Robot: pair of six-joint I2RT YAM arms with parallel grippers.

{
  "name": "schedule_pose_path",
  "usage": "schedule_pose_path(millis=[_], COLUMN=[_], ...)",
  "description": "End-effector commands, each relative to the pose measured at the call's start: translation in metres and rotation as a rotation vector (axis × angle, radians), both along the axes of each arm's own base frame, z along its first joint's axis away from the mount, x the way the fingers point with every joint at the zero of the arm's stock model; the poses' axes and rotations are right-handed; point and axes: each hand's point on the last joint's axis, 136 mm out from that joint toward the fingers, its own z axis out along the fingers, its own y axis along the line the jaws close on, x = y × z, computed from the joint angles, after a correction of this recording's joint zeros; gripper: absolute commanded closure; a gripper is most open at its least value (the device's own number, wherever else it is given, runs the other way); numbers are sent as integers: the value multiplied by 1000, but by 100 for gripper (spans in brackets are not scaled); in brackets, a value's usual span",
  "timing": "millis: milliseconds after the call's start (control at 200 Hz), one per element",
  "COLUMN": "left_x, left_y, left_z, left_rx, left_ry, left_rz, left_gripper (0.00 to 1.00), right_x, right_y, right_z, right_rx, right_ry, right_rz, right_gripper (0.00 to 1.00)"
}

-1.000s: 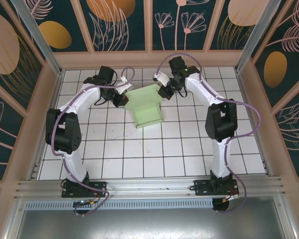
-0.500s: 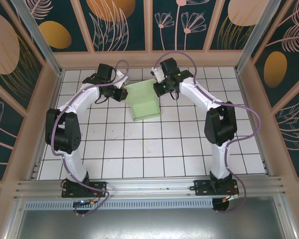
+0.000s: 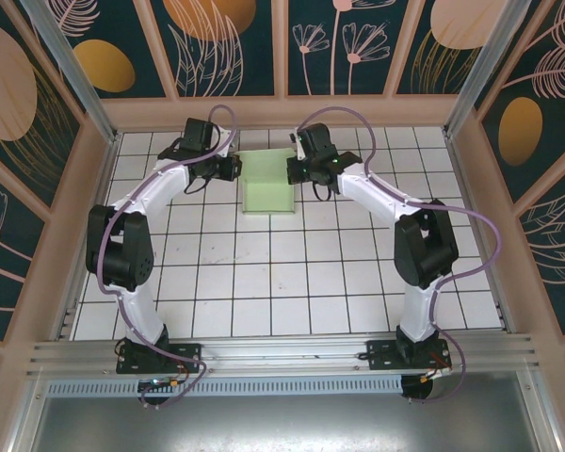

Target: Fold the paper box

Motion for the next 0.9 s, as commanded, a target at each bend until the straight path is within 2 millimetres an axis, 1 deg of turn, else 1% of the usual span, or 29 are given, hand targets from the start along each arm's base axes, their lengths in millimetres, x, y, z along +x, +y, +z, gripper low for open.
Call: schedule_pose_path(millis=[0, 80, 185, 370, 586, 691, 761, 826, 891], left_x=[12, 12, 11, 13, 17, 17, 16, 15, 15], left_y=[-20, -25, -29, -31, -34, -38, -41, -41, -40], left_z=[34, 28, 24, 19, 11, 8, 2, -4, -6], left_rx=[-112, -107, -107, -117, -117, -122, -120, -120, -129], left_ry=[-95, -88, -86, -103, -119, -117, -107, -96, -96], left_rz=[16, 11, 7, 14, 24, 19, 16, 26, 36], left_gripper=[100, 100, 100, 100, 100, 100, 100, 100, 100], right_x=[3, 3, 8, 13, 13, 13, 13, 12, 10], right_y=[0, 2, -4, -11, -7, -10, -13, -12, -12], right_z=[0, -6, -8, -21, -33, -39, -43, -44, -48], right_rx=[72, 79, 78, 86, 104, 94, 90, 97, 97], right_ry=[6, 22, 26, 26, 29, 25, 22, 23, 27], right_rz=[-97, -108, -166, -239, -241, -257, -265, -264, -264], right_gripper=[100, 100, 100, 100, 100, 100, 100, 100, 100])
